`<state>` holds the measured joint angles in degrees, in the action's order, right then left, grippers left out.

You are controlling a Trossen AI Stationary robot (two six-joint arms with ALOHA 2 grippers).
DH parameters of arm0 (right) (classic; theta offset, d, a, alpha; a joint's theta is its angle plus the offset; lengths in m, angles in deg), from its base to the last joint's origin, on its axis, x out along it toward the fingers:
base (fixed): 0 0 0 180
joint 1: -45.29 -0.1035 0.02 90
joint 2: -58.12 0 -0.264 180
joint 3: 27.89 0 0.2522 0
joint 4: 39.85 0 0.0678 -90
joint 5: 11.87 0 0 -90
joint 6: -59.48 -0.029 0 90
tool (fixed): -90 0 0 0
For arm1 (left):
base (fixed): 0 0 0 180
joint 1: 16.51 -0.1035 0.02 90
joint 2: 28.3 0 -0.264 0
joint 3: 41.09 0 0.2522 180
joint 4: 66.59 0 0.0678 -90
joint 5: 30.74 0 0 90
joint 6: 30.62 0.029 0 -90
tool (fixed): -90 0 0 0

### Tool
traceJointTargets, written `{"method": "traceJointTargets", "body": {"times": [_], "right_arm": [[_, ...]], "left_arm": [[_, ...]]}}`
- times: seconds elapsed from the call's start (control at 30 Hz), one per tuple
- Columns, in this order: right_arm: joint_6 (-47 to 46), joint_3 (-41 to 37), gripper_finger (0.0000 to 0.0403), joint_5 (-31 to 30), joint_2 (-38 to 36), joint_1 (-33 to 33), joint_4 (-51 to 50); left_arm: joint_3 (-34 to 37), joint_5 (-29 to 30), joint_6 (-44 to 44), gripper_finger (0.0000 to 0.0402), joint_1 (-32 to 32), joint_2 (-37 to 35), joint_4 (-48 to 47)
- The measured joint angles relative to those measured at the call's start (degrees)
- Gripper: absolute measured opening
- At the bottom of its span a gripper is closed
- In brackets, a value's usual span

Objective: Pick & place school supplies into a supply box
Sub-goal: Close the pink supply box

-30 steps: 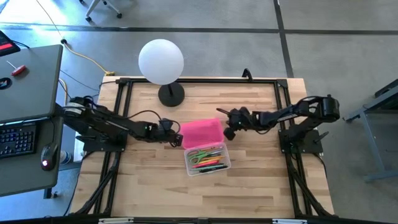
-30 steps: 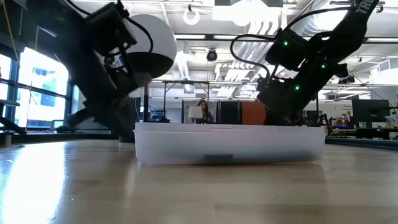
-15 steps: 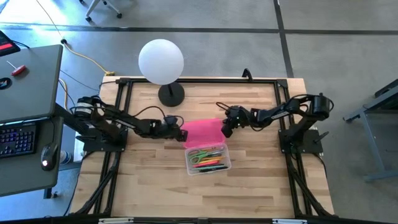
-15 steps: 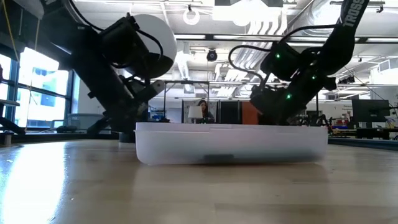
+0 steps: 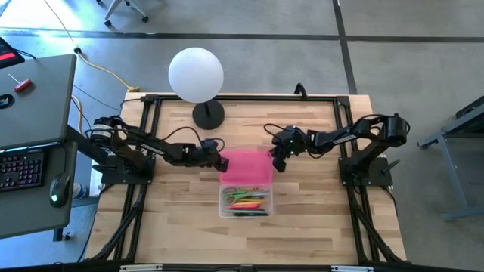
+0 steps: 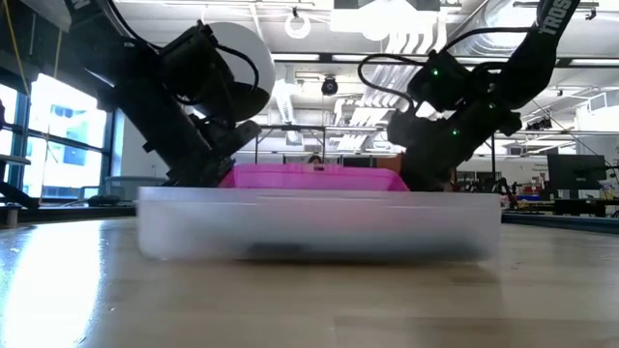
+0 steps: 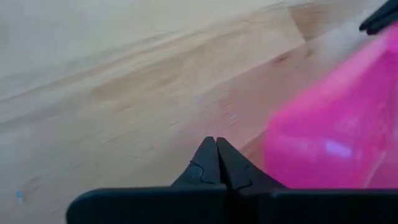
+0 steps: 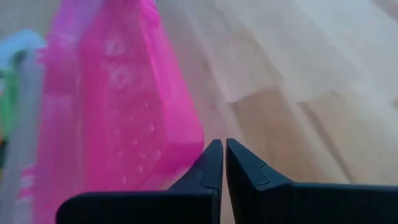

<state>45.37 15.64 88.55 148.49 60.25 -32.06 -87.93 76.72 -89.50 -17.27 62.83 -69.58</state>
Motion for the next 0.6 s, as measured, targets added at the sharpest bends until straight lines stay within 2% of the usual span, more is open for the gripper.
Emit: {"method": "traceJointTargets", "body": {"times": [0.2, 0.33, 0.47, 0.6], "right_arm": [[3.22, 0.06, 0.0, 3.8, -0.09, 0.02, 0.3], [4.1, 0.08, 0.0, 5.63, -0.09, 0.04, 1.4], [4.93, 0.08, 0.0, 12.19, -0.11, 0.04, 2.4], [5.34, 0.08, 0.0, 15.6, -0.11, -0.39, 2.01]], "left_arm": [[-0.02, -0.72, 2.34, 0.0037, 0.0, -0.59, 1.72], [-0.05, -1.71, 5.57, 0.002, 0.0, -0.59, 5.48], [-0.07, -2.33, 7.34, 0.0011, 0.02, -0.59, 7.53], [-0.07, -3.86, 7.67, 0.0035, 0.0, -0.59, 9.08]]}}
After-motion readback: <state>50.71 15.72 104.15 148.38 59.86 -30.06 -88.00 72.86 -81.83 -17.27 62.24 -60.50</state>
